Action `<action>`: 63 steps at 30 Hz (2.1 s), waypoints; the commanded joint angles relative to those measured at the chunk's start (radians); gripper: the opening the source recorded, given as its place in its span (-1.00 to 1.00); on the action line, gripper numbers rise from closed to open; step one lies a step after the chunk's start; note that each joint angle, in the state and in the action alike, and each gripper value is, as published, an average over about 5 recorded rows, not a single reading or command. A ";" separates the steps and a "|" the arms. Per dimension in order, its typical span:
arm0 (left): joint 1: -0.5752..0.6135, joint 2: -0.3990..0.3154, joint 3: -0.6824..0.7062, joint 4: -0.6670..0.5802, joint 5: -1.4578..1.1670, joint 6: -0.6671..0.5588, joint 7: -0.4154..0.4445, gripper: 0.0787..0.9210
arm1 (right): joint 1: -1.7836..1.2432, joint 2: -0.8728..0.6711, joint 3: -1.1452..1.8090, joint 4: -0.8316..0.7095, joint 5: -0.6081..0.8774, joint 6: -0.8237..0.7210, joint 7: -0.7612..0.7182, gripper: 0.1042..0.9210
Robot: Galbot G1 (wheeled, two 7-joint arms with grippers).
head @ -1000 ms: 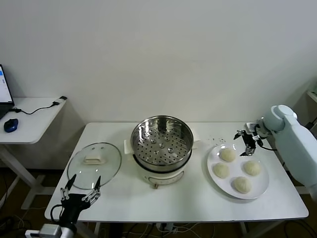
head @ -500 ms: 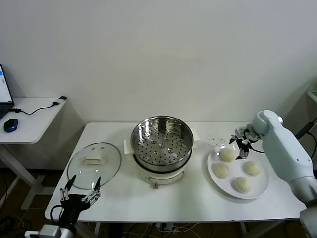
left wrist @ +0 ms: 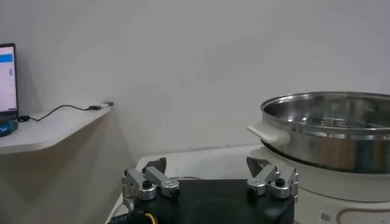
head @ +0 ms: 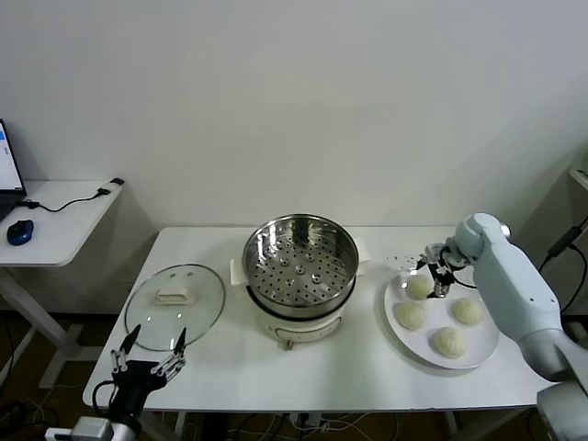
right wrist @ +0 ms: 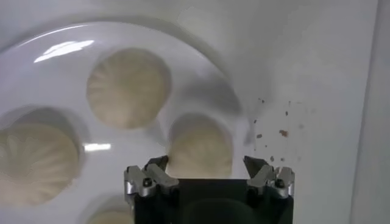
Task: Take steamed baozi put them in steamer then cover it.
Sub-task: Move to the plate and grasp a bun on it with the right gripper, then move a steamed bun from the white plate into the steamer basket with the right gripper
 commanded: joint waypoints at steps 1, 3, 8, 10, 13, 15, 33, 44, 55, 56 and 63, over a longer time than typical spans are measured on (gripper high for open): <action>0.000 0.002 -0.001 0.000 0.000 0.000 0.000 0.77 | -0.006 0.013 0.008 -0.013 -0.029 0.005 0.019 0.76; 0.001 0.002 -0.001 0.000 0.000 0.000 -0.001 0.77 | -0.008 0.011 0.012 -0.011 -0.029 0.005 0.018 0.76; 0.003 0.001 0.002 0.000 0.002 -0.001 -0.002 0.77 | -0.016 0.006 0.015 -0.003 -0.026 0.004 0.021 0.76; 0.003 0.001 0.002 0.000 0.002 -0.001 -0.002 0.77 | -0.018 0.006 0.016 -0.002 -0.025 0.003 0.026 0.74; 0.003 0.001 0.002 0.000 0.003 -0.002 -0.002 0.77 | -0.017 0.006 0.018 -0.001 -0.022 0.003 0.030 0.63; 0.004 0.001 0.003 0.000 0.003 -0.002 -0.002 0.77 | -0.016 0.006 0.019 -0.001 -0.020 0.003 0.030 0.51; -0.009 0.004 0.017 0.000 0.001 0.001 -0.004 0.77 | 0.195 -0.075 -0.152 0.080 0.268 -0.041 -0.116 0.14; -0.036 0.016 0.004 0.000 -0.018 0.026 -0.023 0.77 | 0.804 0.251 -0.546 -0.298 0.643 -0.038 -0.237 0.14; -0.043 0.006 0.009 0.000 -0.024 0.024 -0.029 0.77 | 0.832 0.445 -0.710 -0.390 0.786 0.399 -0.204 0.14; -0.044 0.006 0.010 0.000 -0.024 0.024 -0.029 0.77 | 0.823 0.441 -0.752 -0.374 0.795 0.462 -0.194 0.14; -0.050 -0.001 0.021 0.004 -0.022 0.029 -0.026 0.77 | 0.762 0.446 -0.850 -0.304 0.616 0.671 -0.171 0.15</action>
